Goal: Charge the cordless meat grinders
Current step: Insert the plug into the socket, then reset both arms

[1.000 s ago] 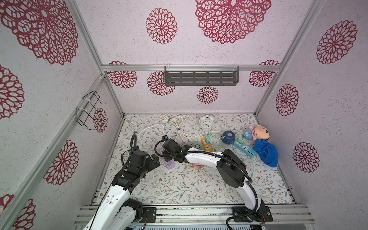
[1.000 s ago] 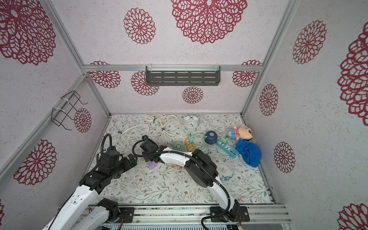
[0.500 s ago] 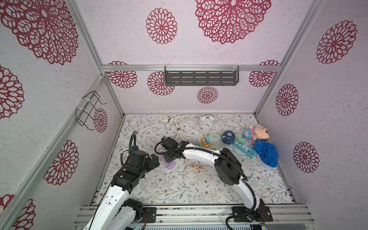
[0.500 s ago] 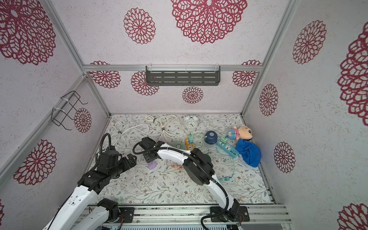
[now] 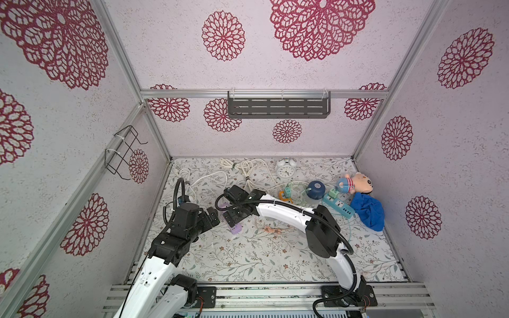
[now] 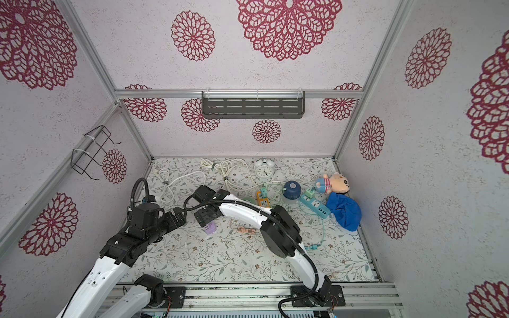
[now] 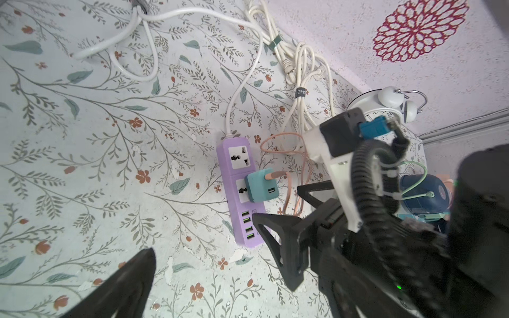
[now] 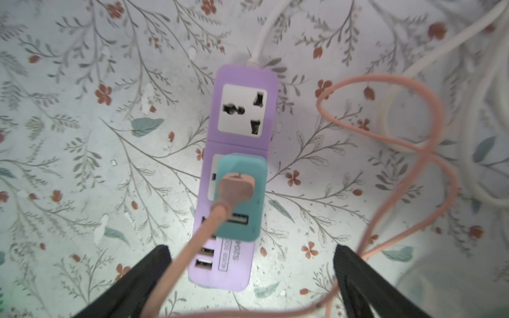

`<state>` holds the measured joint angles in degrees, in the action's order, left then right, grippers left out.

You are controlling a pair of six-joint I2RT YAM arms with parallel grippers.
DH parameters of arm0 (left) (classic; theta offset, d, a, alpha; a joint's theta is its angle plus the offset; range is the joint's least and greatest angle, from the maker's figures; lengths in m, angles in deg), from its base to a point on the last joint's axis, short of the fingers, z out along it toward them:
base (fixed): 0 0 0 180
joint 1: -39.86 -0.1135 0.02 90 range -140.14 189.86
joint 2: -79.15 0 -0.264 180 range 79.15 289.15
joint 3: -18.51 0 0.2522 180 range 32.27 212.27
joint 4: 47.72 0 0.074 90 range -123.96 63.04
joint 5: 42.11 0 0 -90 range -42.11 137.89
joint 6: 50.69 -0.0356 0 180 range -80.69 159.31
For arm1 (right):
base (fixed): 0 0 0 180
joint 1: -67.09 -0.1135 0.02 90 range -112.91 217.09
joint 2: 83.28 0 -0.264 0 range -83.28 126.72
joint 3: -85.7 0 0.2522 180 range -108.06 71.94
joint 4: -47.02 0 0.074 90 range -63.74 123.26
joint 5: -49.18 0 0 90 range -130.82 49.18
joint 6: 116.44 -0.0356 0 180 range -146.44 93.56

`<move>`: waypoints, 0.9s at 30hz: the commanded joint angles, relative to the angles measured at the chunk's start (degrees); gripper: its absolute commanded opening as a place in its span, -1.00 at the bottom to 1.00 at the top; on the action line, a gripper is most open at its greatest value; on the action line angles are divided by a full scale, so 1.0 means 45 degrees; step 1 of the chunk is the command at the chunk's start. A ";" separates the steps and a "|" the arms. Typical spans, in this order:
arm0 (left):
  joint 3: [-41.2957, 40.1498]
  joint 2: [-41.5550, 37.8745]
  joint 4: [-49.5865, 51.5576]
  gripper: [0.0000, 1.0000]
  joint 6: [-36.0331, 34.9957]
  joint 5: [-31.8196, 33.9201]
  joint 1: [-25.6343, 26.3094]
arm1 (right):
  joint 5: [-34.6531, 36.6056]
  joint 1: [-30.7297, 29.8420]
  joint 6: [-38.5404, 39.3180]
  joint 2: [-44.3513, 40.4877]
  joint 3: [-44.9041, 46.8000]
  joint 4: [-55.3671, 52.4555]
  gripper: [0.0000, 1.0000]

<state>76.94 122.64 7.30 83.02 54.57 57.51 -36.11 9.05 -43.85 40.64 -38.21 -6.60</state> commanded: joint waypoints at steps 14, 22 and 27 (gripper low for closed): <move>0.0502 -0.1125 -0.5526 0.95 -0.5697 0.1591 0.0029 | 0.2832 0.2354 0.0448 -0.7111 0.3897 0.3227 0.90; 0.0181 -0.1539 -0.8158 0.94 -0.7062 0.3247 0.0005 | 0.7402 0.3157 0.2737 -1.1651 0.8107 0.7410 0.97; 0.0760 -0.0744 -0.7478 0.94 -0.6843 0.3345 -0.0001 | 0.6882 0.3936 0.3349 -1.3561 0.9551 0.8139 0.97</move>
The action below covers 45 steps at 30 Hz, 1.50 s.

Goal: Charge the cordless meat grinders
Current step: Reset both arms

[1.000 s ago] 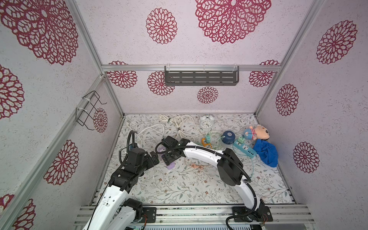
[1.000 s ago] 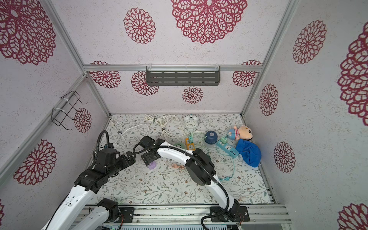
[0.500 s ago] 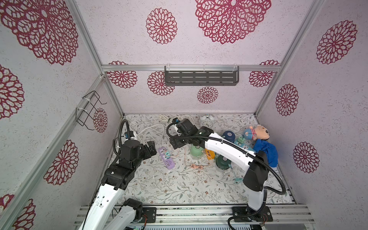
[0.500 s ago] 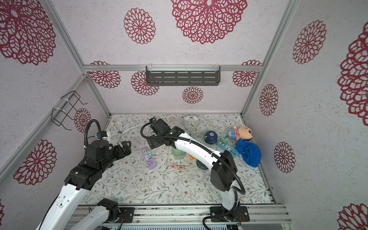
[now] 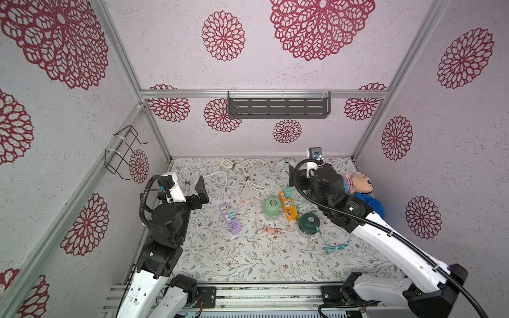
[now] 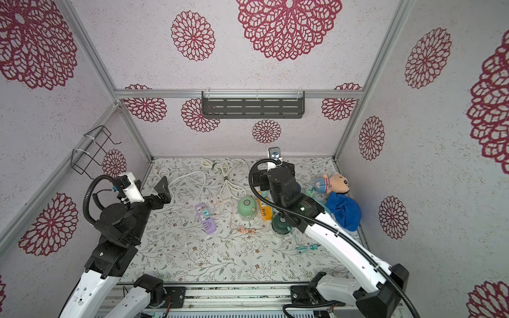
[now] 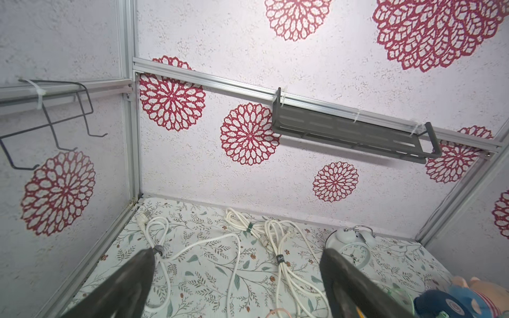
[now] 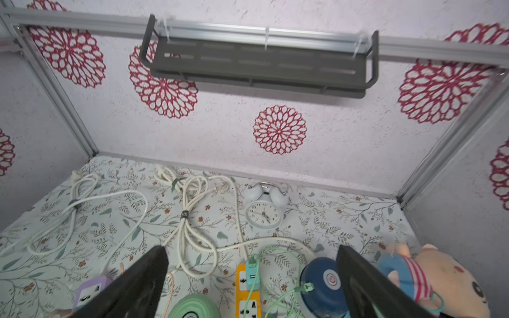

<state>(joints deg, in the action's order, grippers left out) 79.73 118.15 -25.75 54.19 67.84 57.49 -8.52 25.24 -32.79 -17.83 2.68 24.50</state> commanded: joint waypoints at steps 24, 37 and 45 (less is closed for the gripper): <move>-0.2811 0.4184 -0.2877 0.94 0.0566 -0.0515 -0.5909 | -0.1896 0.9865 -0.0975 0.1481 0.5193 0.4376 0.97; -0.6331 0.4078 -0.6198 0.94 -0.0086 -0.0358 -0.5554 | -0.2121 0.9856 -0.0620 -0.1132 1.0183 0.7655 0.97; -0.7120 0.6470 -1.1163 0.94 -0.1639 -0.1172 -0.4572 | -0.3501 0.9645 -0.0301 0.0163 1.3063 1.2926 0.97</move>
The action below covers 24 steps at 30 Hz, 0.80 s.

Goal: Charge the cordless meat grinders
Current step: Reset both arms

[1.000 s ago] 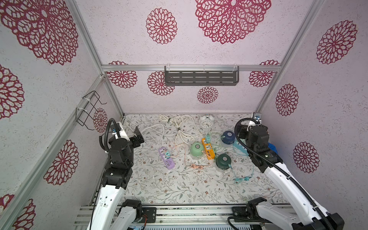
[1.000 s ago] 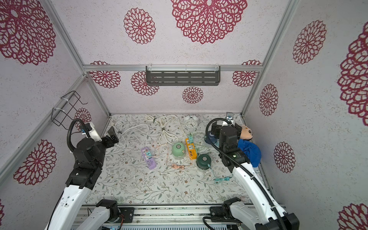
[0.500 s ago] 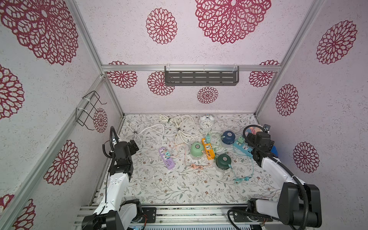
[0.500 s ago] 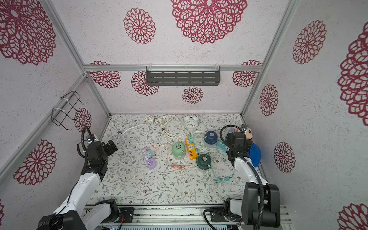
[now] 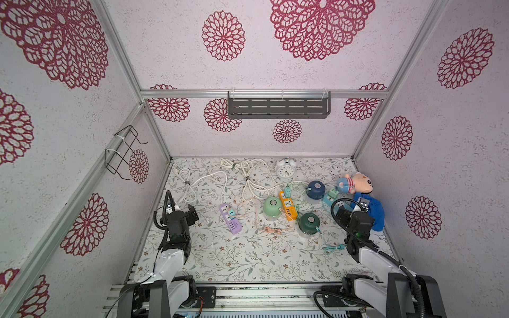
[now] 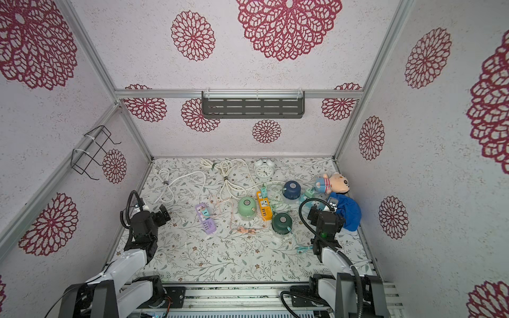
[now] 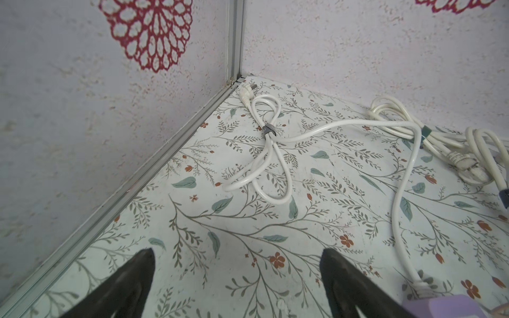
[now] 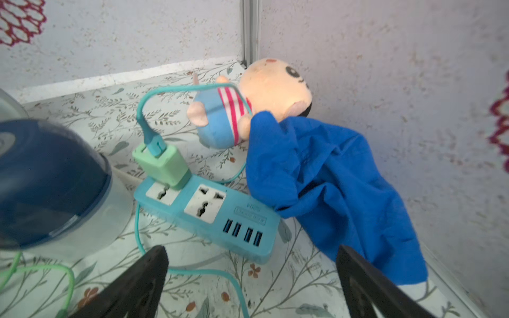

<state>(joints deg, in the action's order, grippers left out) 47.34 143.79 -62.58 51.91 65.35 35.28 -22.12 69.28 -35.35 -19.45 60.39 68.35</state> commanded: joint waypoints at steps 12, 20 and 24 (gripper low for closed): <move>-0.0087 0.5521 -0.8798 0.94 -0.2343 -0.1470 0.0412 | -0.0667 -0.1580 0.2344 0.5205 0.0202 0.9060 0.98; 0.1947 0.5504 -0.5125 0.94 -0.1347 -0.0559 -0.0098 | 0.0580 -0.1499 0.1856 0.5343 -0.0319 0.8040 0.98; 0.2024 0.5503 -0.4919 0.94 -0.1155 -0.0693 -0.0290 | 0.0910 -0.1699 0.1970 0.5515 -0.0334 0.8395 0.98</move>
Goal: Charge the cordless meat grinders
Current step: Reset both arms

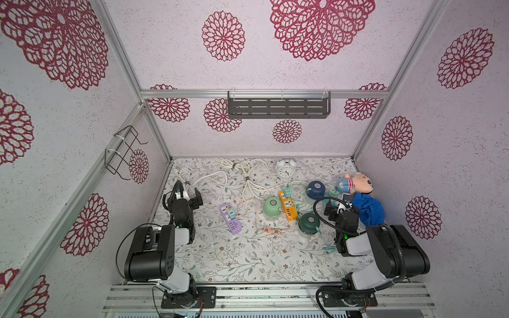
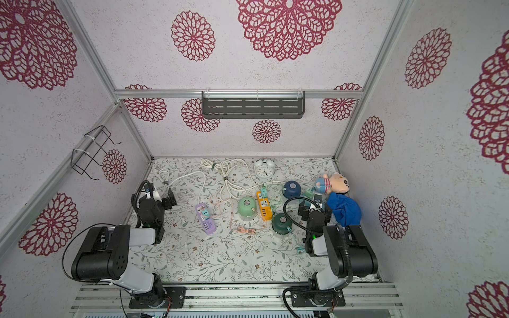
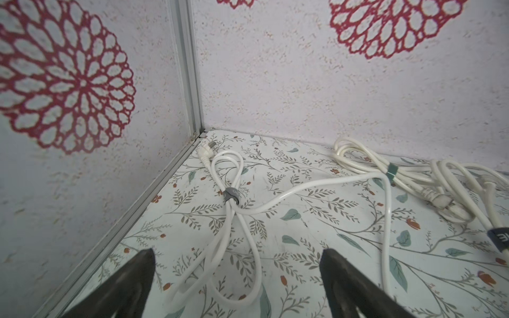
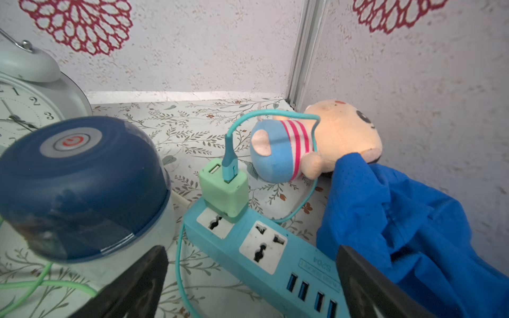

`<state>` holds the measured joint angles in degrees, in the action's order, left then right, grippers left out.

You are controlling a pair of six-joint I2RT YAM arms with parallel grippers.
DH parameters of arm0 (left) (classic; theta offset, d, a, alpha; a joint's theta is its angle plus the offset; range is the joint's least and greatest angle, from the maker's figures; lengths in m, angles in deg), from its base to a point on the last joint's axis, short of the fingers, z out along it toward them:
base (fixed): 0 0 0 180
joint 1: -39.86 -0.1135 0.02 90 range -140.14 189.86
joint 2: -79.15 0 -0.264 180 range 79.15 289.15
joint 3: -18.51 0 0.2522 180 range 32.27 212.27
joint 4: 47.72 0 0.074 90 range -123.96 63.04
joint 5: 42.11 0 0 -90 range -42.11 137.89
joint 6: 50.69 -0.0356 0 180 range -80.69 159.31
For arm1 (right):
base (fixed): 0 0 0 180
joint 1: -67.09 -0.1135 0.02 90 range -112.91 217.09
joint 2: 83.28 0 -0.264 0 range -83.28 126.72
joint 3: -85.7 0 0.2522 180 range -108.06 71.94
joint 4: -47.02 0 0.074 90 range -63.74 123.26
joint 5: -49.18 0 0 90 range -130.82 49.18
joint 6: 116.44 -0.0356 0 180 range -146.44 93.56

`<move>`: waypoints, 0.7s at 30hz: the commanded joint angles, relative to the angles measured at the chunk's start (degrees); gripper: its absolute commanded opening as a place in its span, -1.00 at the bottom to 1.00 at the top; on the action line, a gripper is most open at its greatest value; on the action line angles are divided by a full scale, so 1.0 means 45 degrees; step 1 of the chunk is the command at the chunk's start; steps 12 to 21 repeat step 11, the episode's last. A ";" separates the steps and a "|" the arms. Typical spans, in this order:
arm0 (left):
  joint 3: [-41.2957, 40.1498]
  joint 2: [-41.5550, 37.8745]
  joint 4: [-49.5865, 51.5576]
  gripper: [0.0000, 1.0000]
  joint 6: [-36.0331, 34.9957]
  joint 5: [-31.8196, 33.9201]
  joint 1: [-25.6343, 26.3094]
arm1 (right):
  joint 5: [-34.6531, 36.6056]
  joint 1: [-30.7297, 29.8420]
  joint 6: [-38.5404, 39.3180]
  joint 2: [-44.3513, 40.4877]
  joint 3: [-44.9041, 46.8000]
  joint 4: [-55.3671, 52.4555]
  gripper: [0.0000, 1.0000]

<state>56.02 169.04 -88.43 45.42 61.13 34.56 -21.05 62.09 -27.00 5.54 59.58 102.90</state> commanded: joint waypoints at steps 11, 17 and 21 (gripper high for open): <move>0.0166 -0.0082 0.0922 0.95 0.0404 -0.0031 -0.0304 | -0.1108 0.0658 -0.0195 -0.0203 -0.0503 -0.0287 0.98; 0.0166 -0.0082 0.0922 0.95 0.0404 -0.0031 -0.0304 | -0.1108 0.0658 -0.0195 -0.0203 -0.0503 -0.0287 0.98; 0.0166 -0.0082 0.0922 0.95 0.0404 -0.0031 -0.0304 | -0.1108 0.0658 -0.0195 -0.0203 -0.0503 -0.0287 0.98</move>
